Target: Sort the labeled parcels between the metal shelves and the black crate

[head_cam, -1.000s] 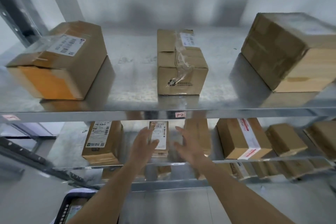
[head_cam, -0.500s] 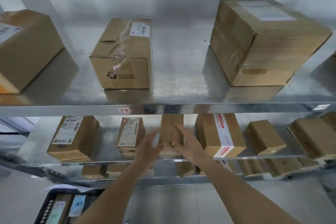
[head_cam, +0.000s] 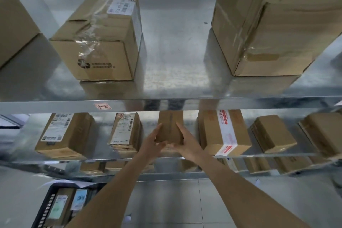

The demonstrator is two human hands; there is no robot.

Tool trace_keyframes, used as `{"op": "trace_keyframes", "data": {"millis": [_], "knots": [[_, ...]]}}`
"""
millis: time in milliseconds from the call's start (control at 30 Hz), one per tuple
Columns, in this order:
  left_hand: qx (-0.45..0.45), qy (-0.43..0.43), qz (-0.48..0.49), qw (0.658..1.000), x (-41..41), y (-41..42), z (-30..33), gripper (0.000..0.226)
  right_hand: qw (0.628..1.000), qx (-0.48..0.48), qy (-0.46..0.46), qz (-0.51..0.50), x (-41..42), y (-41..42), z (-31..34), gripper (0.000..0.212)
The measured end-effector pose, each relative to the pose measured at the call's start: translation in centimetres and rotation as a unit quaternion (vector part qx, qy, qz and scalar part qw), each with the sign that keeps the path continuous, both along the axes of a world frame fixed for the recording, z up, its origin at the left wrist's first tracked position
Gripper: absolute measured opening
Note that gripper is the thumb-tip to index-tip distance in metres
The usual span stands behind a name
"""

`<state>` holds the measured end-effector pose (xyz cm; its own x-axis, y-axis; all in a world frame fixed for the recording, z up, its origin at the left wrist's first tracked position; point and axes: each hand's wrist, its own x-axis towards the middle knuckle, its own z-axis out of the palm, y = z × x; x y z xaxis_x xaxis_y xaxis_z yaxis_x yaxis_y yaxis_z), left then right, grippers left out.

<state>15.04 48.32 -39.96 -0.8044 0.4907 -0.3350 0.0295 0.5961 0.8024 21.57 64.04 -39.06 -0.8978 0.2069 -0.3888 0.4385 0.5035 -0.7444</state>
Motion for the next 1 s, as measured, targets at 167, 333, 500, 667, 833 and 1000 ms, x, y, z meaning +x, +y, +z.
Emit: {"op": "trace_keyframes", "data": {"millis": [167,333,500,667,833,1000], "knots": [[0.007,-0.012,0.025,1.0,1.2,-0.9,0.5,0.088,1.0,0.017,0.013,0.019,1.4,-0.8,1.3,0.11],[0.024,-0.023,0.017,0.999,3.4,-2.3,2.9,0.085,0.999,0.0,0.026,-0.023,4.1,-2.3,3.8,0.097],[0.068,-0.045,0.047,0.996,6.1,-4.4,5.1,0.095,0.99,0.033,0.08,-0.114,7.3,-4.8,7.4,0.069],[0.158,-0.064,0.094,0.981,9.9,-7.4,9.6,0.076,0.988,0.054,0.097,-0.111,10.7,-7.8,10.9,0.071],[0.162,-0.06,0.123,0.977,12.4,-10.2,14.2,0.056,0.987,0.02,0.103,-0.122,14.1,-10.4,14.0,0.08],[0.166,-0.056,0.086,0.981,14.7,-12.8,18.6,0.072,0.983,0.016,0.108,-0.145,16.5,-12.9,18.2,0.092]]}}
